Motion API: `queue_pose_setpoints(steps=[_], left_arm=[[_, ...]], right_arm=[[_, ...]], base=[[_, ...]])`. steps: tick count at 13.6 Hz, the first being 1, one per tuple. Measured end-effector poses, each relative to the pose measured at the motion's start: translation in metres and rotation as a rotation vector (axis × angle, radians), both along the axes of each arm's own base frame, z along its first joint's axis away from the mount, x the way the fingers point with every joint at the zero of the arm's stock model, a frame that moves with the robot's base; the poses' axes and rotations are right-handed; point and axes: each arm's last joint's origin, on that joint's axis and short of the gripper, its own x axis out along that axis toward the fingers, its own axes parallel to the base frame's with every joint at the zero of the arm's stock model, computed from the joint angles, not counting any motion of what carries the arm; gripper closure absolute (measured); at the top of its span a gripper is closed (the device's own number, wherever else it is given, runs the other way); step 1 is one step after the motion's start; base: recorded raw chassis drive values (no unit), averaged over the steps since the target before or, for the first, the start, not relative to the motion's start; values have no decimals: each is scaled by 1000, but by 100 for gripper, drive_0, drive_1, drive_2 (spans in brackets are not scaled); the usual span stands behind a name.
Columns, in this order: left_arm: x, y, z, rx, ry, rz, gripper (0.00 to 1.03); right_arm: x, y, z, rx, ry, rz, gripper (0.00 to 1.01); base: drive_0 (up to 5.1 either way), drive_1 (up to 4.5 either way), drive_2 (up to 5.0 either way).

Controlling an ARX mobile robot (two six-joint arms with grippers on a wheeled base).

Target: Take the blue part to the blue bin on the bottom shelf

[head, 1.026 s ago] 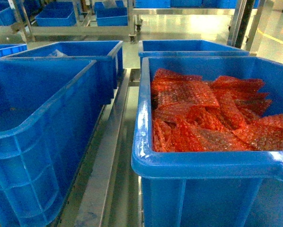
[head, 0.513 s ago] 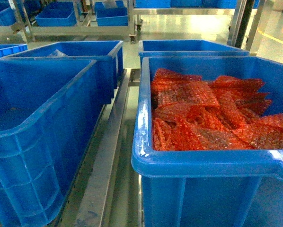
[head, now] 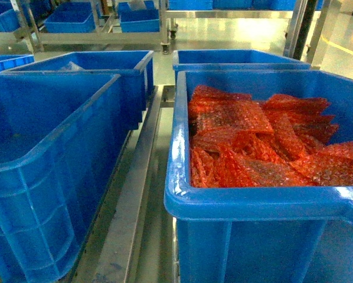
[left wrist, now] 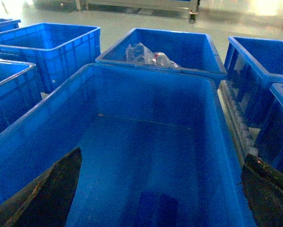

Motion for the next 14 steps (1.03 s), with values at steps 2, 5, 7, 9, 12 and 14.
queue_pose_setpoints(steps=[2,5,7,9,12,14], left_arm=[[-8,8,-7,-3,-180,-149,24],[-30,17,-32,22,-198,-199,56],[-41,22,-44,23,-194,-199,76],[-49,25,-51,23,-197,-200,94],[-60,37,-60,26,-196,-187,101],[-67,36,-66,25,-196,-199,101]], right_arm=[[0,0,0,0,1,0,3],[0,0,0,0,0,0,3],[0,0,0,0,0,0,3],[0,0,0,0,0,0,3],[0,0,0,0,1,-1,3],[0,0,0,0,0,0,3]], base=[[0,0,0],[0,0,0],[0,0,0],[0,0,0],[0,0,0],[0,0,0]])
